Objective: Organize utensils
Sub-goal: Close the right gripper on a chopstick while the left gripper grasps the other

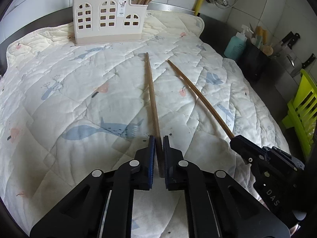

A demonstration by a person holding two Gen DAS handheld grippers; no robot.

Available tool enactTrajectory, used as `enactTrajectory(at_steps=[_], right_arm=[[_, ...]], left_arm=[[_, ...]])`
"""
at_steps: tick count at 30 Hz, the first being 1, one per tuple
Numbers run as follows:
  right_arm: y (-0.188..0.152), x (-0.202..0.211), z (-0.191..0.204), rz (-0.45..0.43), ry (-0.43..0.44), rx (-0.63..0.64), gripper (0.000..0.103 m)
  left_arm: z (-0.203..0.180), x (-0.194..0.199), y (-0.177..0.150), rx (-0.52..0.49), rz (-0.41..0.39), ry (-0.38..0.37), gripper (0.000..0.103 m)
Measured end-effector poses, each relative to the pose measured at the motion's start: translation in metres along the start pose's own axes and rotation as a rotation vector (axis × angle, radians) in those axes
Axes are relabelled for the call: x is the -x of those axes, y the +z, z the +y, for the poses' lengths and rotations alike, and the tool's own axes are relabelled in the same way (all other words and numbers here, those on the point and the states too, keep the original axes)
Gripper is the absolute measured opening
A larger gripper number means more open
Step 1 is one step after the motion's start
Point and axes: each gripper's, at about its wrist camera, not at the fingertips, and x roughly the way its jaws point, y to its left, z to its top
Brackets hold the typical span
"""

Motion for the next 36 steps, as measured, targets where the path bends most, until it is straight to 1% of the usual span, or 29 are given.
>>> enactTrajectory(at_steps=[5,6,9,12,15,17,18,20,27,28,31,33,36], right_arm=[[0.016,0.019,0.007,-0.066,-0.008,0.028,0.007],[0.020,0.022,0.008,-0.080,-0.006,0.034,0.007],[0.033,0.031,0.015,-0.117,-0.006,0.060,0.007],[0.039,0.036,0.019,-0.138,-0.003,0.074,0.007],[0.040,0.037,0.020,-0.139,0.000,0.073,0.007],[0.038,0.035,0.019,-0.131,0.004,0.066,0.007],[0.037,0.034,0.018,-0.129,0.005,0.064,0.007],[0.034,0.034,0.017,-0.127,0.006,0.063,0.007],[0.035,0.036,0.017,-0.136,0.006,0.059,0.007],[0.035,0.037,0.016,-0.137,0.006,0.060,0.007],[0.037,0.038,0.017,-0.141,0.005,0.060,0.007],[0.038,0.039,0.018,-0.144,0.004,0.063,0.007],[0.043,0.043,0.020,-0.155,0.003,0.070,0.007]], left_arm=[[0.014,0.021,0.009,-0.003,-0.065,0.000,0.006],[0.016,0.025,0.010,-0.005,-0.080,-0.003,0.000],[0.023,0.034,0.015,-0.004,-0.127,0.003,0.000],[0.026,0.034,0.016,-0.010,-0.107,-0.028,0.000],[0.022,0.031,0.008,-0.033,-0.079,-0.062,0.000],[0.020,0.028,0.004,-0.036,-0.060,-0.076,0.005],[0.019,0.025,0.001,-0.040,-0.050,-0.080,0.010],[0.017,0.019,-0.003,-0.052,-0.036,-0.069,0.016],[0.018,-0.001,-0.008,-0.059,0.009,-0.040,0.016],[0.018,-0.003,-0.008,-0.061,0.007,-0.032,0.015],[0.016,-0.004,-0.007,-0.078,-0.004,-0.016,0.007],[0.018,-0.003,-0.005,-0.070,-0.004,-0.024,0.006],[0.024,0.006,0.000,-0.064,-0.031,-0.027,0.005]])
